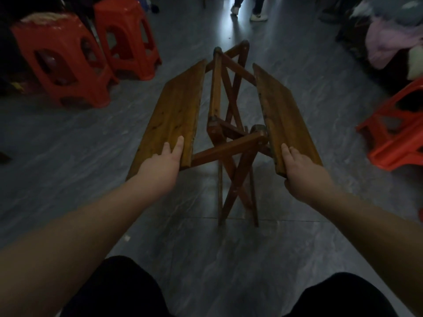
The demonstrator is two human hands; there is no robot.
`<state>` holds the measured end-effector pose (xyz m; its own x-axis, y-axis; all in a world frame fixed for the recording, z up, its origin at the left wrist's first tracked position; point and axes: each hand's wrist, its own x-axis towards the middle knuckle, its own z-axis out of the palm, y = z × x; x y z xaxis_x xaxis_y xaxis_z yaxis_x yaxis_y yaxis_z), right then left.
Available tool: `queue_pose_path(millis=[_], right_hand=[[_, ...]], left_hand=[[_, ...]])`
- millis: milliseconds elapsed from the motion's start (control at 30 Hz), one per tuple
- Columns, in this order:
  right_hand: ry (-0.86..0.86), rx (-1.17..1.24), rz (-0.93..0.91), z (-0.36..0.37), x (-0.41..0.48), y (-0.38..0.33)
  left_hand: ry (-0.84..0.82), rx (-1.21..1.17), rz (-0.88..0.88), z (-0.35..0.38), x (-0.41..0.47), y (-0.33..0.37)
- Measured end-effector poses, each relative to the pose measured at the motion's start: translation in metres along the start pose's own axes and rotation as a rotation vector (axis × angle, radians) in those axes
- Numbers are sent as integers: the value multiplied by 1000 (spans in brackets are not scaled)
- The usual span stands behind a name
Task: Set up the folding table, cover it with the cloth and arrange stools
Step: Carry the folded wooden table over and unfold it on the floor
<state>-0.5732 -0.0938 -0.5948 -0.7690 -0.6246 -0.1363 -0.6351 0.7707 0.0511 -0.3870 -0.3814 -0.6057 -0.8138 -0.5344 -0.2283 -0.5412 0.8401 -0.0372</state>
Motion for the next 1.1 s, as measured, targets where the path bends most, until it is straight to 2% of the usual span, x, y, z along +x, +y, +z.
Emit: queue_pose_path(millis=[300, 633, 1100], right_hand=[[-47, -111, 86, -39, 2, 5], [-62, -293, 78, -97, -4, 18], [-135, -367, 130, -141, 3, 9]], left_hand=[[-18, 167, -37, -54, 2, 8], [2, 424, 34, -99, -9, 22], [3, 505, 88, -136, -2, 55]])
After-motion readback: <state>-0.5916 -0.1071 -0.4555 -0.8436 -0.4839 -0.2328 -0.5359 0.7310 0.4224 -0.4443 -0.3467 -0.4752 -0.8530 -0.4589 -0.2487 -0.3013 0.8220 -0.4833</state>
